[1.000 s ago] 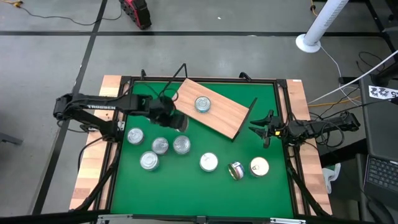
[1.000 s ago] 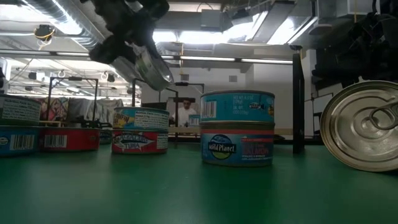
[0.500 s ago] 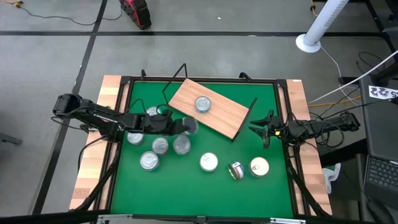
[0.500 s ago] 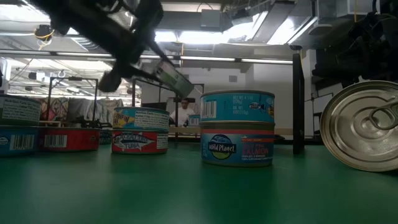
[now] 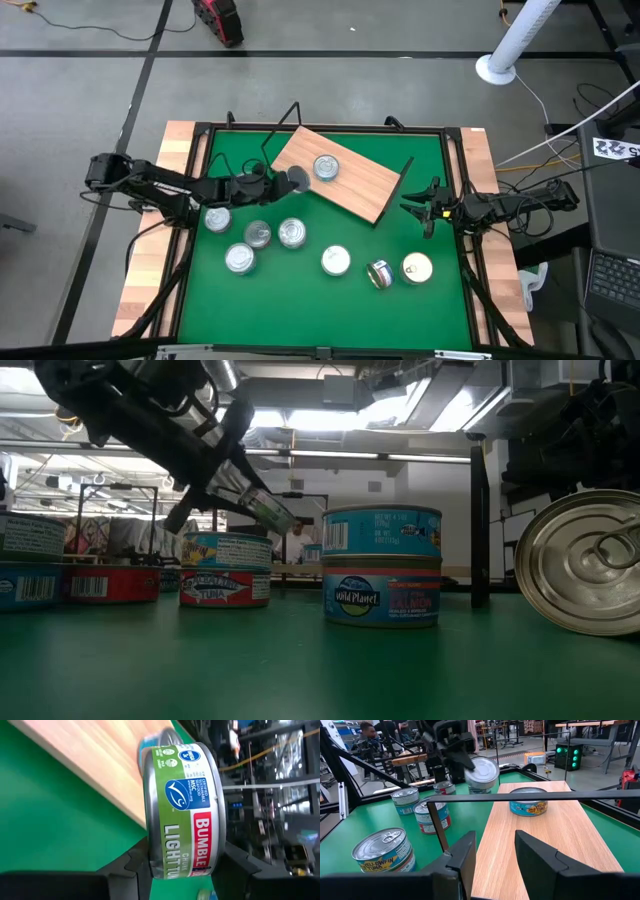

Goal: Stack canned seafood by type on shelf
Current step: Put the light green tuna can on the shelf

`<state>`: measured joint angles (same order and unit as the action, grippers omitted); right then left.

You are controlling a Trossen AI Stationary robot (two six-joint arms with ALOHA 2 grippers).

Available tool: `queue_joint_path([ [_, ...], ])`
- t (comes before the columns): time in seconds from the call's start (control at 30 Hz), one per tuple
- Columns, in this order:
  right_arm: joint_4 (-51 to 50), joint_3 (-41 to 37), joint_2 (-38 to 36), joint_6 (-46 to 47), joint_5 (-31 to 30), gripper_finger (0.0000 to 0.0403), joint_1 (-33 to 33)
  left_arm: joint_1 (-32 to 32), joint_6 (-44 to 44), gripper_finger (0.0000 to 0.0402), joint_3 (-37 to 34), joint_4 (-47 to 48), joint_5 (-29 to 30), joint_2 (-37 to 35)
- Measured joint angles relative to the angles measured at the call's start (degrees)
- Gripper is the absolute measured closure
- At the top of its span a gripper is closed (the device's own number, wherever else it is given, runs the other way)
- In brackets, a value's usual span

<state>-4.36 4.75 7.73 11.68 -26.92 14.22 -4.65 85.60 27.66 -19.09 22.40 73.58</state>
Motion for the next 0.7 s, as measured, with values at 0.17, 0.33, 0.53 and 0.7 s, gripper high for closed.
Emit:
queue_joint_path([
  [0.17,-0.02,0.00,0.01,0.00,0.00,0.0267,0.00,-3.15,0.61,0.0251,0.00,0.00,0.01,1.17],
  [0.33,-0.01,0.00,0.02,0.00,-0.02,0.0267,0.00,-5.03,3.37,0.0246,-0.04,-0.84,0.10,4.98],
  [0.53,-0.06,0.00,0.01,0.00,-0.02,0.0267,0.00,-6.73,2.82,0.0253,0.02,-8.24,1.92,8.71],
  [0.7,-0.13,0.00,0.00,-0.02,-0.02,0.0267,0.00,-7.46,7.15,0.0245,-0.01,-7.69,1.91,10.73],
])
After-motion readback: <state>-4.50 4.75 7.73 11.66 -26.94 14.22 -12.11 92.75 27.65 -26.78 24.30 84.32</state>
